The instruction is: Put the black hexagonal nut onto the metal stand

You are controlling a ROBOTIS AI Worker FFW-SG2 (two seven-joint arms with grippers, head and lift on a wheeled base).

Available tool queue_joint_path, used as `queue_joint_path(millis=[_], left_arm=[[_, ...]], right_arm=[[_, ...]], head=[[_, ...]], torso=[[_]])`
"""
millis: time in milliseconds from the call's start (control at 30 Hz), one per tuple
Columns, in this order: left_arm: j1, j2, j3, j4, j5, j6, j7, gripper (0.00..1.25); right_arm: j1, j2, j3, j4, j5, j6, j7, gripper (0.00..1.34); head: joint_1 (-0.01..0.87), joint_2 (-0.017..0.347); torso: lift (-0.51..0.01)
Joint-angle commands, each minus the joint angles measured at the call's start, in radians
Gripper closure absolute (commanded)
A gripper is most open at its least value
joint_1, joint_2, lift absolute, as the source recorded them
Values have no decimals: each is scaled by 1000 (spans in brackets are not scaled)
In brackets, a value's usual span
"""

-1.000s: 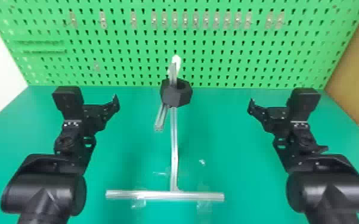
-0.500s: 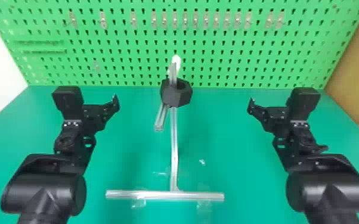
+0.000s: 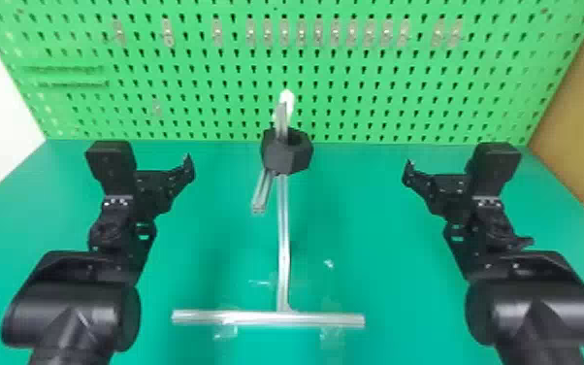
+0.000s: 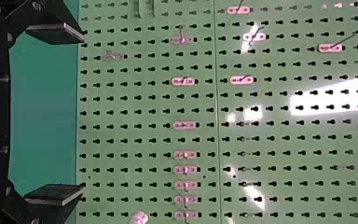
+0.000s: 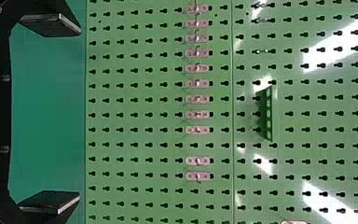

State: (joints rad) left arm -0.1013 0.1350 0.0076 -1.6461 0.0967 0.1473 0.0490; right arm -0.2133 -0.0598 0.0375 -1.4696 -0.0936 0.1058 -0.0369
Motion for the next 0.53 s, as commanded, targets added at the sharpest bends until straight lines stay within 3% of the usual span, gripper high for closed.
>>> queue_joint_path(millis=[0, 500], left_arm=[[0, 0, 0, -1, 0, 0, 0, 147], [0, 0, 0, 0, 0, 0, 0, 147]], right_arm=[[0, 0, -1, 0, 0, 0, 0, 70], [0, 2, 1, 0, 0, 0, 0, 70]], head=[[693, 81], [693, 81]], torso=[[-1], [-1]])
